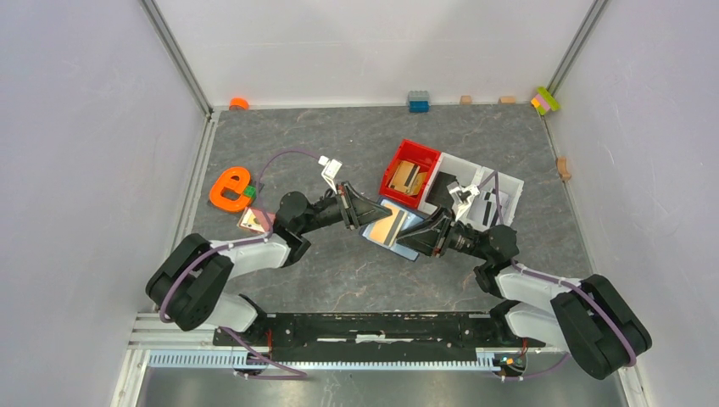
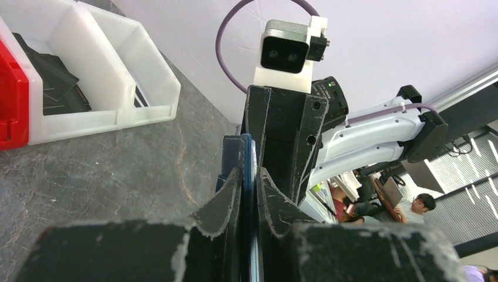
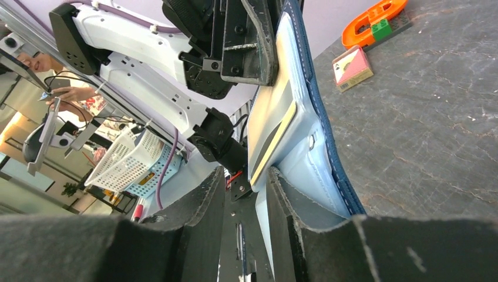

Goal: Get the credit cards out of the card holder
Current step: Remove the credit card from the card holder.

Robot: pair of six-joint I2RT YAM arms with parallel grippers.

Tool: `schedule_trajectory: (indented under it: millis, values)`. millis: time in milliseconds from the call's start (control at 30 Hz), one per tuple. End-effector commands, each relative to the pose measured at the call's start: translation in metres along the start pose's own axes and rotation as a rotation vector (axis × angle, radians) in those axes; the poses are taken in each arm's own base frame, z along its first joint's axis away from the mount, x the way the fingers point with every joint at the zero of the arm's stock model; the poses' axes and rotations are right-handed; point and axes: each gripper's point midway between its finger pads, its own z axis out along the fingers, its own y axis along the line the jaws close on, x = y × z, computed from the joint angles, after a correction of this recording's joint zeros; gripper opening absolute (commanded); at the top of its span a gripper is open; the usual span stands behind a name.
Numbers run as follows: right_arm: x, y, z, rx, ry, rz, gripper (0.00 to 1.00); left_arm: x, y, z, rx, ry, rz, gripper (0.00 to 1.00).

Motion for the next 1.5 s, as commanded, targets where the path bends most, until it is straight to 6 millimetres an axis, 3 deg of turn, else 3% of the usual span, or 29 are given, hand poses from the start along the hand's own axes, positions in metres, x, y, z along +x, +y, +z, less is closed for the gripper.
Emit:
schedule_trajectory:
  millis: [0, 233, 333, 567, 1000, 1300, 1467]
  values:
    - [-0.019, 0.034, 0.004, -0.131, -0.055, -0.094, 0.37, -0.003, -0.007, 0.004, 0.004, -0.016, 0.059, 0.02]
    - [-0.02, 0.034, 0.003, -0.129, -0.059, -0.094, 0.37, -0.003, -0.003, 0.004, -0.016, -0.021, 0.054, 0.02]
    - [-0.018, 0.023, 0.005, -0.079, -0.053, -0.101, 0.38, -0.005, -0.002, 0.002, -0.028, -0.039, 0.062, 0.02]
    - [-0.021, -0.007, 0.002, 0.083, -0.057, -0.143, 0.55, -0.013, -0.001, -0.007, -0.075, -0.091, 0.103, 0.02]
    - [-0.016, 0.012, 0.007, -0.031, -0.034, -0.099, 0.51, -0.004, -0.003, 0.005, -0.007, -0.037, 0.04, 0.06]
    - [-0.014, 0.01, 0.008, -0.026, -0.029, -0.086, 0.51, -0.002, -0.009, 0.008, 0.044, -0.026, 0.012, 0.06]
    - [-0.009, -0.003, 0.009, 0.024, -0.012, -0.068, 0.54, -0.007, -0.011, 0.002, 0.022, -0.065, 0.04, 0.07]
